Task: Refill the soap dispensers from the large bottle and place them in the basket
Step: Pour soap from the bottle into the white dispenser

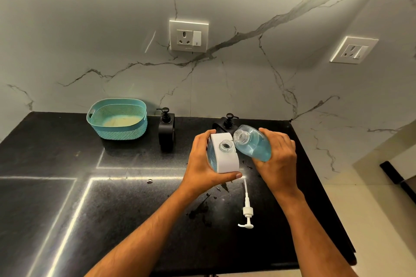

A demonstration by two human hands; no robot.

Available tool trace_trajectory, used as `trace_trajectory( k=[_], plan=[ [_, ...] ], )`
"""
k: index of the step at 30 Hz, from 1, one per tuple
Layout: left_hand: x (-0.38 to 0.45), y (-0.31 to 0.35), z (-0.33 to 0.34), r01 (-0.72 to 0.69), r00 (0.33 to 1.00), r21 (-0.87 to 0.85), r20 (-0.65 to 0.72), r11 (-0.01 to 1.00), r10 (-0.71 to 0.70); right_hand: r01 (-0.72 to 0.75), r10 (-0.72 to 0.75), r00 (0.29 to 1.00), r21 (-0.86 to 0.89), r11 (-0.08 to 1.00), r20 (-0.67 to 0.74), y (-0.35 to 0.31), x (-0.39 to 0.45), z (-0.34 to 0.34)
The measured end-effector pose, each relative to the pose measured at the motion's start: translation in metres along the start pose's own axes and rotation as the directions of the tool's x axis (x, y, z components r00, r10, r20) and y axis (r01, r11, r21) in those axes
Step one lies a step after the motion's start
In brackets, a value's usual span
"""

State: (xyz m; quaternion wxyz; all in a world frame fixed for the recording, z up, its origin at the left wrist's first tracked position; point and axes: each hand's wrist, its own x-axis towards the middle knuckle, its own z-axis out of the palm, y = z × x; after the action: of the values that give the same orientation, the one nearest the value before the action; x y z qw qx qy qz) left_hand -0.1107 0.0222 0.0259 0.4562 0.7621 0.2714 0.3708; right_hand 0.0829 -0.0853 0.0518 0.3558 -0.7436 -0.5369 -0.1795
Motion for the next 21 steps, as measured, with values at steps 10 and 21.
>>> trace_trajectory(
  k=[10, 21],
  plan=[
    [-0.003, -0.012, -0.001, 0.015, 1.000, -0.006, 0.009, 1.000, -0.015, -0.214, 0.220, 0.976, 0.253, 0.943, 0.006, -0.010, -0.003, 0.009],
    [-0.022, -0.057, -0.020, 0.132, 0.991, -0.011, 0.030, 0.991, -0.131, -0.486, 0.457, 0.870, 0.467, 0.738, 0.184, -0.008, -0.023, 0.035]
  ],
)
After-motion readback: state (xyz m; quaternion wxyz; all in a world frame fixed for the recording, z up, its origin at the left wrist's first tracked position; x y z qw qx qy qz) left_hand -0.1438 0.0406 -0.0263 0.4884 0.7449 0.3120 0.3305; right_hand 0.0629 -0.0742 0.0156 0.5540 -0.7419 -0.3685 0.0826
